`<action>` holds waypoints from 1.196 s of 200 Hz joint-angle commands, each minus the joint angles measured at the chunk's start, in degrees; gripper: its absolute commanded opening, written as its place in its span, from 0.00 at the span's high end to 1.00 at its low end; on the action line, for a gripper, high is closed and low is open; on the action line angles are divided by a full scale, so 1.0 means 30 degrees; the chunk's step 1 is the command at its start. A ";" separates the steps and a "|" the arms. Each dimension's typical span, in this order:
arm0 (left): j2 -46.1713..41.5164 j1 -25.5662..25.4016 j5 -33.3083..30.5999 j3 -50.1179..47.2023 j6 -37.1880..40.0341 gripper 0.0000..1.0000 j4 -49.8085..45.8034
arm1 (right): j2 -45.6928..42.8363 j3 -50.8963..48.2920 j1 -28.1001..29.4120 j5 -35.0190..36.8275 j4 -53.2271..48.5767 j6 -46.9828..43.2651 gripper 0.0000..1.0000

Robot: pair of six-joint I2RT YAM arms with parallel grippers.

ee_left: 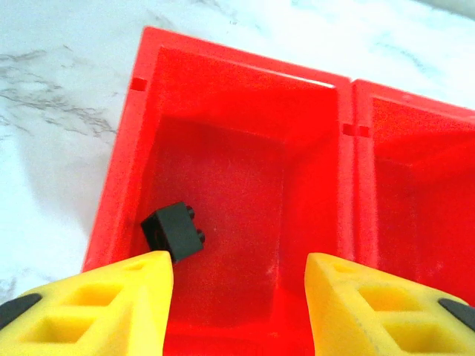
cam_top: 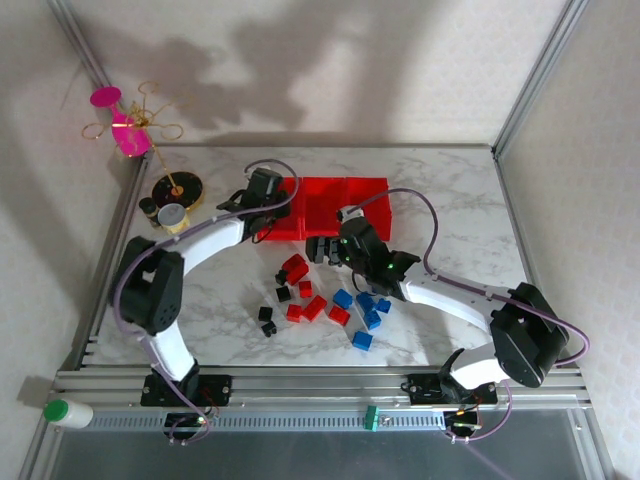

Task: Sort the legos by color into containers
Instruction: Place the lego in the container, then pick up the lego from the middle-left of the table.

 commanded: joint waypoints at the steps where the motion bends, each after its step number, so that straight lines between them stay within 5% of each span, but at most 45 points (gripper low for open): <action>1: -0.2321 0.0041 0.0506 -0.1674 -0.0569 0.48 -0.0133 | 0.0083 0.0270 0.0372 -0.0723 -0.0816 -0.0329 0.01; 137: -1.4806 -0.1988 0.0117 -1.2729 -0.4785 0.36 -0.5655 | -0.0801 -0.3386 0.3777 -0.3220 0.0720 -0.0804 0.01; 188: -1.4419 -0.5101 -0.0031 -1.4213 -0.7685 0.33 -0.5372 | -0.1317 -0.4777 0.4473 -0.3235 0.1694 -0.0401 0.01; 239: -1.2214 -0.6856 -0.0096 -1.3797 -0.7728 0.32 -0.4597 | -0.1687 -0.5236 0.4479 -0.2789 0.2014 -0.0219 0.01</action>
